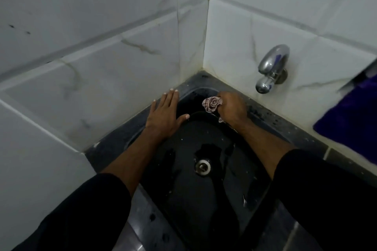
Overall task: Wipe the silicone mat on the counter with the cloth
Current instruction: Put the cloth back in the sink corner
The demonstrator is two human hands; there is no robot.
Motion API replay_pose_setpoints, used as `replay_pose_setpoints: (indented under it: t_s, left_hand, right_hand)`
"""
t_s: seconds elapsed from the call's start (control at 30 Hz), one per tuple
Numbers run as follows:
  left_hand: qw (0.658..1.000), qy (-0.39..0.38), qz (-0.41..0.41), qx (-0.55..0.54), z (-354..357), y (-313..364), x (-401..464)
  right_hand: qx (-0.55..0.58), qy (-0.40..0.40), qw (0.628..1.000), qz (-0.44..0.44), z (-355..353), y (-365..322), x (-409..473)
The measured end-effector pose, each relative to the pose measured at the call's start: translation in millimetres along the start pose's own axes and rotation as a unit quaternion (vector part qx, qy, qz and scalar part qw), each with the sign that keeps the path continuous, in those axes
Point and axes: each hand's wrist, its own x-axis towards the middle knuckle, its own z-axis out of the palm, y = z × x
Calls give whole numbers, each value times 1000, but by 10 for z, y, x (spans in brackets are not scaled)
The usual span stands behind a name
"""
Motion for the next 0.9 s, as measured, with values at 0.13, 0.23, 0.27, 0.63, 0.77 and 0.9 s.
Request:
replay_pose_setpoints:
  t_s: [0.13,0.23,0.27,0.63,0.77,0.9]
  left_hand:
    - [1000,-6,-10,0,166,-143,352]
    - [1000,-10,-12,-2,271,-186,551]
    - [1000,-9,-13,-4,293,-185,592]
    - [1000,-11,0,10,516,-100,849]
    - [999,-28,-6,15,594,-87,827]
    - [999,-39,-13,9,628,-75,816]
  right_hand:
    - [80,-23,995,60,218,23,526]
    - [100,-40,989,100,304,75,868]
    - [88,-39,991,97,306,90,953]
    - [-18,10,1000,-5,730,78,1541]
    - [-76,-31,994,-74,1189,189,1154]
    - [-120,-40,987,-94,1292,280,1148]
